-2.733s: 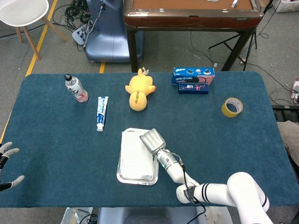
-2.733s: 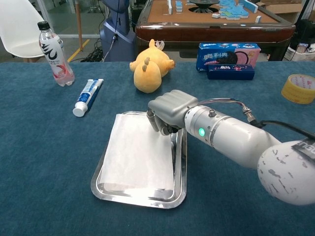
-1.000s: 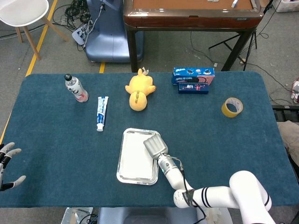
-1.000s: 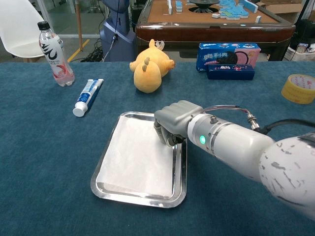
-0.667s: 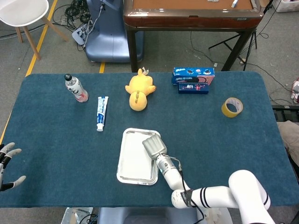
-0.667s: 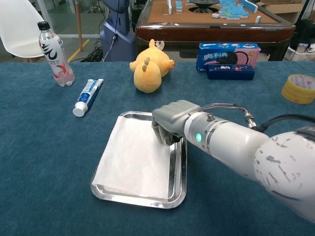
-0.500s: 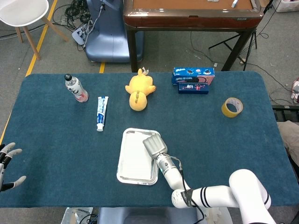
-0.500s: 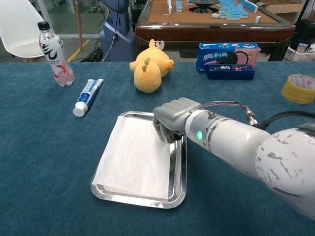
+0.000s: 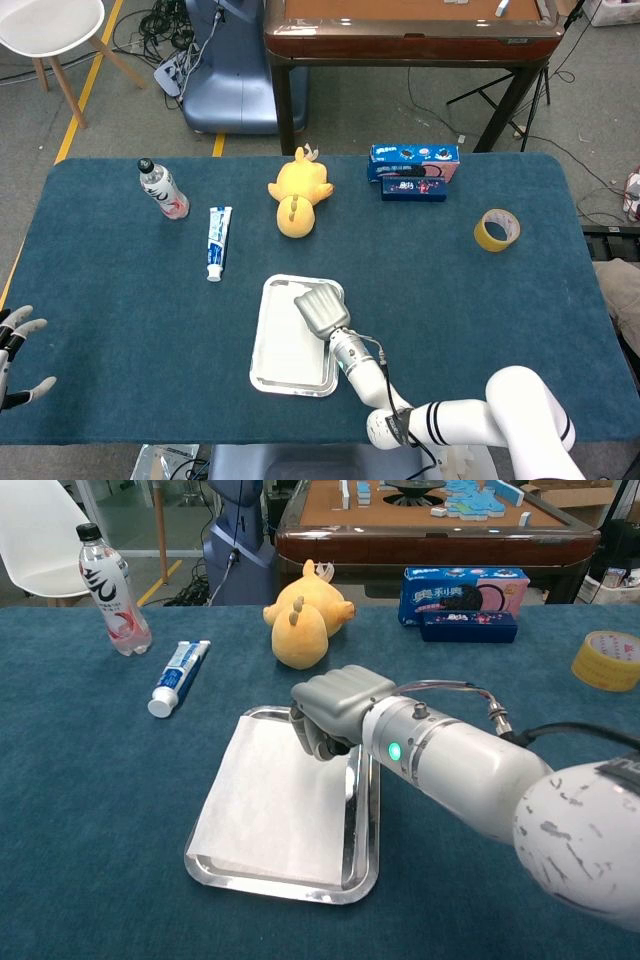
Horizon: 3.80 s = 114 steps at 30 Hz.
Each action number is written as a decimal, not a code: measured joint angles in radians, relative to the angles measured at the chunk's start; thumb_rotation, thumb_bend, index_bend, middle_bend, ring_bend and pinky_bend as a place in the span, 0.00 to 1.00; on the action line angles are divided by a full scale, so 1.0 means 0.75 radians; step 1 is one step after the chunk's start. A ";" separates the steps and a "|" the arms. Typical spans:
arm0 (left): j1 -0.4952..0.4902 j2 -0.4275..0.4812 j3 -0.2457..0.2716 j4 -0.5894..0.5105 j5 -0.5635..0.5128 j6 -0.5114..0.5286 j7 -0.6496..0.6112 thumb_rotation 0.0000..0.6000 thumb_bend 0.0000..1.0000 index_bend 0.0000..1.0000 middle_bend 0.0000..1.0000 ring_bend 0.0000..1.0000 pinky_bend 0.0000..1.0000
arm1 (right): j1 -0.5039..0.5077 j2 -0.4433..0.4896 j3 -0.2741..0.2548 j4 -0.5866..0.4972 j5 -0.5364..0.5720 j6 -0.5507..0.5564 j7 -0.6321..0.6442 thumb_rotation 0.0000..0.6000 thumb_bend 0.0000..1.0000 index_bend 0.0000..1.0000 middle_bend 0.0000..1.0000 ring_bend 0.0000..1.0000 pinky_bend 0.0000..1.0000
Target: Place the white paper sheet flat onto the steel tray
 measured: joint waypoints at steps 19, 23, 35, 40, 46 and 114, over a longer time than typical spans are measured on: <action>0.003 0.005 0.005 -0.009 0.015 0.008 -0.005 1.00 0.02 0.26 0.14 0.08 0.36 | -0.017 -0.088 -0.015 0.130 -0.105 -0.086 0.081 1.00 1.00 0.49 1.00 1.00 1.00; 0.003 0.006 0.007 -0.006 0.020 0.010 -0.009 1.00 0.02 0.26 0.14 0.08 0.36 | -0.021 -0.090 -0.016 0.133 -0.104 -0.090 0.070 1.00 1.00 0.49 1.00 1.00 1.00; 0.001 0.001 0.008 0.000 0.020 0.005 -0.003 1.00 0.02 0.26 0.14 0.08 0.36 | -0.033 -0.062 -0.022 0.106 -0.075 -0.093 0.010 1.00 1.00 0.49 1.00 1.00 1.00; -0.001 -0.002 0.006 -0.001 0.014 0.001 0.001 1.00 0.02 0.26 0.14 0.08 0.36 | -0.036 -0.044 -0.027 0.080 -0.064 -0.098 -0.007 1.00 1.00 0.49 1.00 1.00 1.00; -0.001 -0.005 0.006 0.000 0.013 0.000 0.003 1.00 0.02 0.26 0.14 0.08 0.36 | -0.041 -0.023 -0.032 0.048 -0.061 -0.089 -0.019 1.00 1.00 0.49 1.00 1.00 1.00; -0.007 -0.100 0.035 0.016 0.079 0.008 0.180 1.00 0.02 0.26 0.16 0.09 0.36 | -0.933 1.142 -0.459 -0.802 -0.809 0.828 0.406 1.00 0.00 0.46 0.46 0.34 0.38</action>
